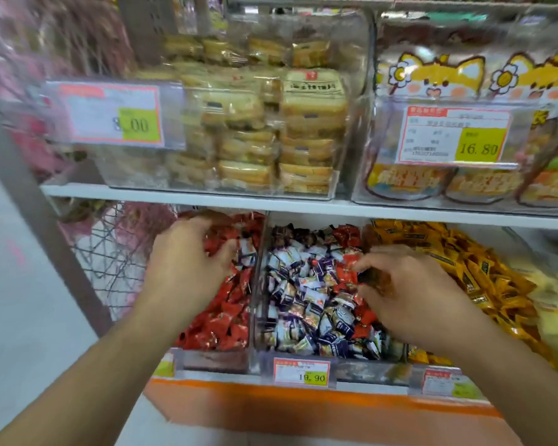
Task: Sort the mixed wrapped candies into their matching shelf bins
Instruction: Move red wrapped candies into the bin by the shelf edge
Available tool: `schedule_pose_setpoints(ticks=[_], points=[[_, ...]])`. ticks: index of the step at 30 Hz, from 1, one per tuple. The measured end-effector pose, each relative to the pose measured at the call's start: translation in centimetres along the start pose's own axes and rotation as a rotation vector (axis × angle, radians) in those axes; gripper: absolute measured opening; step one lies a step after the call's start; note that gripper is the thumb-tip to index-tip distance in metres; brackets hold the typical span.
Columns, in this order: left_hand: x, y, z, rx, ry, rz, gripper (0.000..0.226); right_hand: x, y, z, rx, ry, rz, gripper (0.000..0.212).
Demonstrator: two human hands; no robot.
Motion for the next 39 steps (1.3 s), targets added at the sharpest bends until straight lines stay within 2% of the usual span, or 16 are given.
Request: schedule_pose_setpoints(ticks=[1,3,11,15,18,28,36,39], points=[[-0.4,-0.1,-0.1,-0.035,0.033,0.092,0.030,0.1,-0.1,0.0,0.003,0.015,0.001,0.026],[-0.5,0.1,-0.5,-0.101,0.123,0.096,0.041,0.4,-0.6,0.0,-0.005,0.066,0.010,0.028],[2.8,2.9,-2.1,-0.291,0.403,-0.015,0.041,2.0,-1.1,0.1,-0.028,0.148,-0.028,0.032],[4.9,5.4,-3.2,-0.422,0.466,-0.042,0.042,2.7,-0.9,0.3,-0.035,0.144,-0.020,0.033],[7.0,8.1,-3.0,-0.458,0.480,-0.054,0.047,3.1,-0.9,0.5,-0.024,0.126,-0.015,0.035],[9.1,18.5,1.8,-0.422,0.470,0.134,0.066,4.4,-0.5,0.7,-0.013,0.105,0.076,0.032],[8.6,17.7,2.0,-0.370,0.448,0.103,0.033,4.5,-0.4,0.7,0.018,0.082,0.102,0.030],[9.0,16.2,1.2,-0.311,0.426,0.007,0.027,4.4,-0.4,0.6,0.015,0.082,0.109,0.030]])
Point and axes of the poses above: each hand's wrist, its own z-axis towards the middle knuckle, its own y-axis out of the palm, x = y × z, the point moved 1 cm from there along z, towards the middle knuckle, and after that the axes turned 6 degrees about y, right-handed, at the moved point
